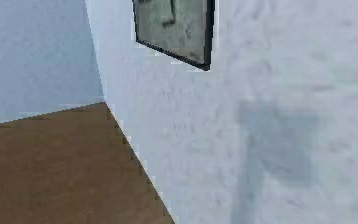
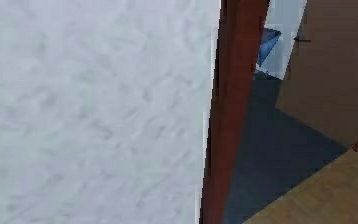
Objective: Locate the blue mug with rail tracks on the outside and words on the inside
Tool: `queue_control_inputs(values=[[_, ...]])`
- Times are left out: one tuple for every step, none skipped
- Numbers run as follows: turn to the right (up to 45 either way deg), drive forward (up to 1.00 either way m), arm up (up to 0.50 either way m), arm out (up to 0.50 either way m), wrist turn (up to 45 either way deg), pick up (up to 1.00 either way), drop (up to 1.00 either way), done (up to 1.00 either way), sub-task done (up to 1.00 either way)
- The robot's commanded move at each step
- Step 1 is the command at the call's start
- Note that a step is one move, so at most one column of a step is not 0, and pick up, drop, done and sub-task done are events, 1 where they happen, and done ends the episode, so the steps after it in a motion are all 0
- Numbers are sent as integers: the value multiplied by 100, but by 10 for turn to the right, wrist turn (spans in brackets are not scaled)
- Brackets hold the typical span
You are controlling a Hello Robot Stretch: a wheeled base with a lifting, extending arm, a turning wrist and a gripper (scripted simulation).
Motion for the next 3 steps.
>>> queue_control_inputs(values=[[-450, 0, 0, 0, 0, 0, 0, 0, 0], [-450, 0, 0, 0, 0, 0, 0, 0, 0], [-300, 0, 0, 0, 0, 0, 0, 0, 0]])
